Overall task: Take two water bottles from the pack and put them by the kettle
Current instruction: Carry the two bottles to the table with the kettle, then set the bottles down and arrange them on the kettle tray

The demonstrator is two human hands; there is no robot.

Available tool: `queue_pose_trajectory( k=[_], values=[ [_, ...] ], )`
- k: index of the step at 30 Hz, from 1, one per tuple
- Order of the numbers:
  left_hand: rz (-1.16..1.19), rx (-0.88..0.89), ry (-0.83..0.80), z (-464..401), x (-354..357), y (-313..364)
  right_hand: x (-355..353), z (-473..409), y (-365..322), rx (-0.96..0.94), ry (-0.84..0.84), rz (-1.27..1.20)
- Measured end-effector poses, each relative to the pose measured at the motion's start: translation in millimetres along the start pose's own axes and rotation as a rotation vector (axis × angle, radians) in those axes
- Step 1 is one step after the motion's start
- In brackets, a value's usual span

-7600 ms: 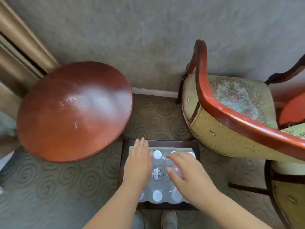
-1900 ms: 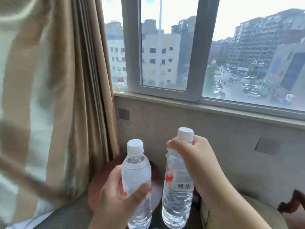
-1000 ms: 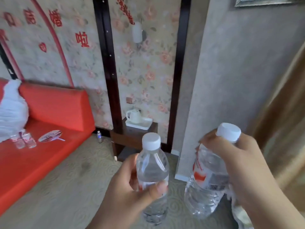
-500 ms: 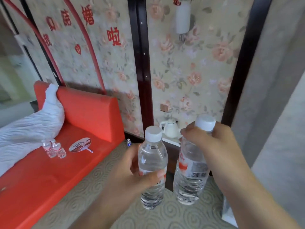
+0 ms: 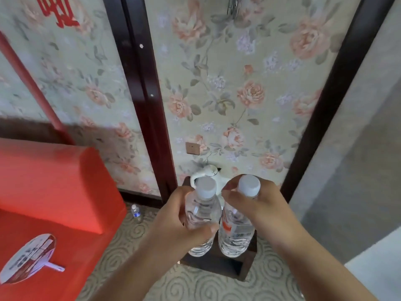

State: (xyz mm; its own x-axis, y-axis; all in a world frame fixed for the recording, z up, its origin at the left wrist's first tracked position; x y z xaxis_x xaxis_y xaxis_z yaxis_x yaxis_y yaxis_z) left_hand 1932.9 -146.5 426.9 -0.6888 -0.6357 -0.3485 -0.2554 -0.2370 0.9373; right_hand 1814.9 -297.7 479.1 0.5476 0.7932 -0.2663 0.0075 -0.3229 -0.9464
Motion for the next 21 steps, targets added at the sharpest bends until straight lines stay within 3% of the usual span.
queue_pose_trajectory(
  k=[11, 21],
  values=[
    [-0.180, -0.123, -0.291, -211, 43, -157, 40, -139, 222, 0.353, 0.151, 0.013],
    [-0.204, -0.223, -0.341, -318, 132, -334, 58, -189, 426, 0.540, 0.234, 0.044]
  ],
)
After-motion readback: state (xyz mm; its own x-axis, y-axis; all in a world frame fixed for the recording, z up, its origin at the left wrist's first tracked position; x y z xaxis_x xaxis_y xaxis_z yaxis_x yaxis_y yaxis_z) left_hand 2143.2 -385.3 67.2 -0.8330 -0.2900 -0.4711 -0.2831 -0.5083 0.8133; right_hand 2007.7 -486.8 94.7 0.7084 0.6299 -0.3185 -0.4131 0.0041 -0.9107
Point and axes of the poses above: each hand's wrist, its own z-axis away from the middle knuckle, its own x-axis out of the palm, y = z × x, the point moved 8 cm from there along -z, towards the middle knuckle, and after that the axes turned 5 degrees about -x, right-handed, at the moved point
